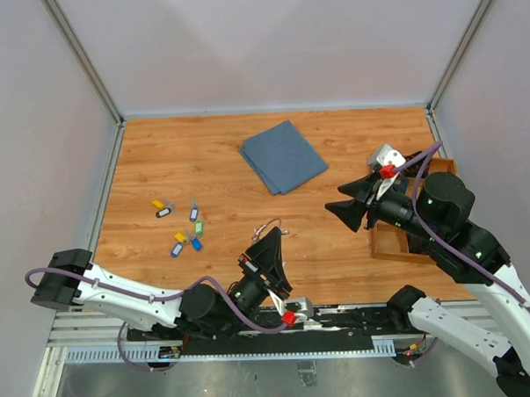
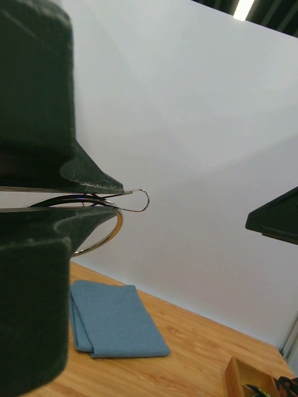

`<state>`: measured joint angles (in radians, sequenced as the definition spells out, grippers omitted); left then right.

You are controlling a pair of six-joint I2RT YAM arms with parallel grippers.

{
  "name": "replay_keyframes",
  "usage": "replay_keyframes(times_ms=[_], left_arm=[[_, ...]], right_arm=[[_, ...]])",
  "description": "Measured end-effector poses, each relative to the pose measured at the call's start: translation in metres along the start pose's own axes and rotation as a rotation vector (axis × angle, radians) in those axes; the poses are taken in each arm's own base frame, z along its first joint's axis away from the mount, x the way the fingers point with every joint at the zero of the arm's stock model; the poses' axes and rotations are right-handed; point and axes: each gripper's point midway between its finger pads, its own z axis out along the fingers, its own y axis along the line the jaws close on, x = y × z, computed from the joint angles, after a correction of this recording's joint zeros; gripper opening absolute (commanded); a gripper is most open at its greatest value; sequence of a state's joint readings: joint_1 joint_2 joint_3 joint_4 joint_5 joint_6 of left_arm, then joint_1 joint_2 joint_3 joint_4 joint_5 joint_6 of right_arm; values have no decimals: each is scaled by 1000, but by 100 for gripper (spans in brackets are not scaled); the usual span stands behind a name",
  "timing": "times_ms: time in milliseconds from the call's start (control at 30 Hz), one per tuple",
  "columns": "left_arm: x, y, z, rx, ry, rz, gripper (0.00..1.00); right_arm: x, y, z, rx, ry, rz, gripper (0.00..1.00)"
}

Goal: Put the keys on the keyring

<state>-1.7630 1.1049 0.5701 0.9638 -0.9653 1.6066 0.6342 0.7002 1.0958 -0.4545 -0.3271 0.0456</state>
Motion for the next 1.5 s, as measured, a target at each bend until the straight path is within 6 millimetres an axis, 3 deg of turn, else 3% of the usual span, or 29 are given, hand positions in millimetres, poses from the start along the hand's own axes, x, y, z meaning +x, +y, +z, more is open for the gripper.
replay_keyframes(times_ms=[400, 733, 1000, 1100, 1333, 1500], left_arm=[[0, -2, 0, 2, 6, 18, 1], [-2, -12, 2, 47, 13, 13, 0], [-14, -7, 9, 110, 24, -121, 0], [-15, 4, 13, 131, 37, -229, 1], [11, 46, 20, 74, 112, -450, 0], [29, 51, 22, 67, 152, -508, 1]], right_arm=[[16, 14, 16, -115, 80, 6, 51], [15, 14, 18, -117, 94, 12, 49], [17, 6, 25, -87, 151, 33, 45], [22, 0, 34, -59, 194, 66, 43], [67, -13, 70, -1, 360, 217, 38], [115, -15, 101, 4, 467, 334, 37]])
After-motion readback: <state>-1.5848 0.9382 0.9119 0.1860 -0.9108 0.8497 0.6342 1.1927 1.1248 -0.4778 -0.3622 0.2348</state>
